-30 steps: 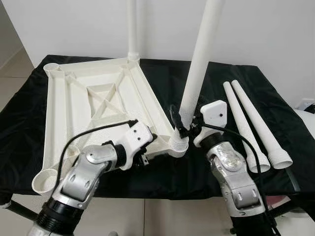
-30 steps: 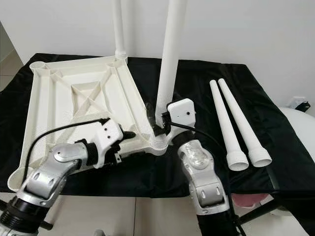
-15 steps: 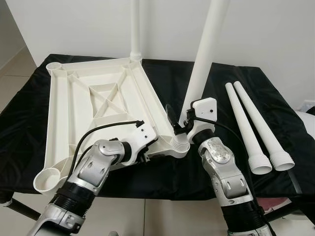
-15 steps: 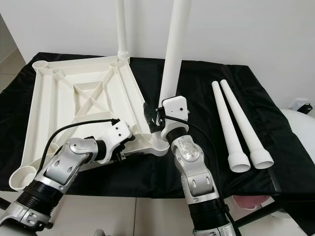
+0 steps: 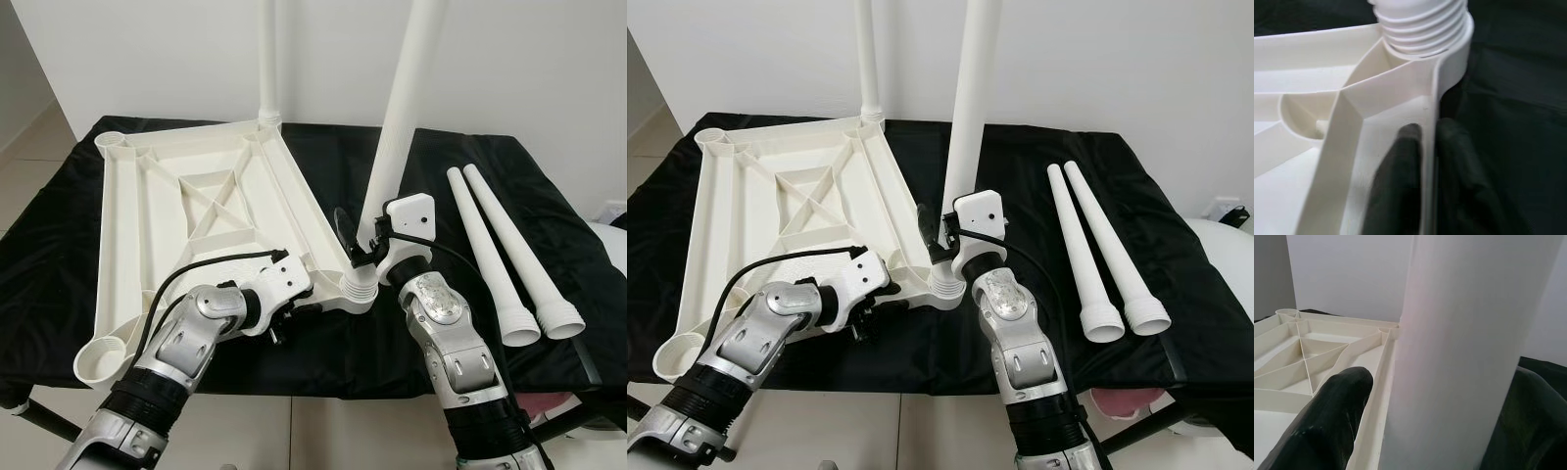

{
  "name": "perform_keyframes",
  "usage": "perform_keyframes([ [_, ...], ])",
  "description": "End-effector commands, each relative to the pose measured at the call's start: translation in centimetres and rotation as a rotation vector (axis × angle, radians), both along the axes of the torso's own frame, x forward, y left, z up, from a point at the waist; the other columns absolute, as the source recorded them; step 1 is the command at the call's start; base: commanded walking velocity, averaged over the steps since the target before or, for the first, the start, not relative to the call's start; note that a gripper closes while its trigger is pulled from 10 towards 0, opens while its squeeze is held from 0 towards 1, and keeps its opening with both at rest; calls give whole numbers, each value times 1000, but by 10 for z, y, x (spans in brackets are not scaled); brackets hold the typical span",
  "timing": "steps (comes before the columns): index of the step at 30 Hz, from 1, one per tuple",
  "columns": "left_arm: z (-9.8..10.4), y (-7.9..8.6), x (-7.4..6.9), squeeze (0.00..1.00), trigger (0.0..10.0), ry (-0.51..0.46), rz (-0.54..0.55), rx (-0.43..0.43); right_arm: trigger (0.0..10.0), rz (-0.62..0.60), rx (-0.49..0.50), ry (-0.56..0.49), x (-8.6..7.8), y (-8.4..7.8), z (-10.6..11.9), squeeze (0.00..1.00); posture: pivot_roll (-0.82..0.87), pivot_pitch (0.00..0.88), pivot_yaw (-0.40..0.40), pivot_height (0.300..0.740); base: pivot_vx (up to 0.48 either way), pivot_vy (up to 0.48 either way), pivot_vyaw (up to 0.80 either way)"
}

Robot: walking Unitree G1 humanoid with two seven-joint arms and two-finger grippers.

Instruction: Building children table

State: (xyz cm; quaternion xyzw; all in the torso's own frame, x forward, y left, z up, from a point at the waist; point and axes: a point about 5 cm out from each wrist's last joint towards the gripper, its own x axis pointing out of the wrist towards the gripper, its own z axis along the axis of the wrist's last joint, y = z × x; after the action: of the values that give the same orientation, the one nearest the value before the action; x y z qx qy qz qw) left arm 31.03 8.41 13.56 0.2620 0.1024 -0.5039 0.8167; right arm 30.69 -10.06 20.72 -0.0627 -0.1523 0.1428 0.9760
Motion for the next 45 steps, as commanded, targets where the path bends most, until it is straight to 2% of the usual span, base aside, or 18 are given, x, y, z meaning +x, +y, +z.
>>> perform_keyframes([
  [1,-20,9,-1,0,0,25,86,59,10000,8,-5,1,0,2,-2,0,7,53,-35,740,0,0,0],
  [8,-20,11,-6,0,0,23,48,75,10000,14,-3,2,1,3,-2,0,22,61,-36,740,0,0,0],
  [9,-18,13,-11,0,0,30,3,68,10000,17,-4,6,1,5,-3,0,24,65,-36,740,0,0,0],
  [10,-18,13,-11,0,0,30,3,68,10000,17,-4,6,1,5,-3,0,24,65,-36,740,0,0,0],
  [11,-14,16,-18,0,0,33,-57,65,10000,38,-11,9,1,8,-3,0,27,70,-33,740,0,0,0],
  [20,1,28,-34,0,0,9,-176,65,10000,113,-64,35,-7,13,-8,0,30,73,-28,740,0,0,0],
  [25,5,21,-37,0,0,-9,-202,58,10000,94,-100,85,-7,15,-16,0,47,91,-45,740,0,0,0],
  [31,6,9,-40,0,0,-22,-208,30,10000,25,-56,141,-4,22,-25,0,52,100,-62,740,0,0,0],
  [32,6,7,-40,0,0,-22,-207,24,6039,25,-36,150,-5,23,-26,0,46,98,-61,740,0,0,0],
  [33,6,7,-41,0,0,-23,-209,20,0,38,-9,154,-5,24,-26,0,41,95,-59,740,0,0,0],
  [36,6,7,-41,0,0,-22,-210,18,0,46,0,153,-5,24,-25,0,41,95,-59,740,0,0,0],
  [37,7,7,-40,0,0,-22,-211,16,0,171,-47,95,-12,29,-21,0,39,93,-56,740,0,0,0],
  [38,7,7,-39,0,0,-24,-210,15,0,227,-79,70,-16,31,-20,0,39,92,-56,740,0,0,0],
  [39,7,7,-39,0,0,-24,-210,15,0,227,-79,70,-16,31,-20,0,39,92,-56,740,0,0,0],
  [41,8,7,-39,0,0,-25,-213,13,0,301,-131,43,-22,34,-20,0,39,92,-56,740,0,0,0],
  [42,9,7,-38,0,0,-26,-217,12,0,363,-220,7,-28,38,-22,0,34,88,-53,740,0,0,0],
  [43,9,7,-38,0,0,-26,-217,12,0,363,-220,7,-28,38,-22,0,34,88,-53,740,0,0,0],
  [45,10,7,-37,0,0,-25,-223,10,0,420,-453,-74,-37,41,-31,0,32,84,-51,740,0,0,0],
])
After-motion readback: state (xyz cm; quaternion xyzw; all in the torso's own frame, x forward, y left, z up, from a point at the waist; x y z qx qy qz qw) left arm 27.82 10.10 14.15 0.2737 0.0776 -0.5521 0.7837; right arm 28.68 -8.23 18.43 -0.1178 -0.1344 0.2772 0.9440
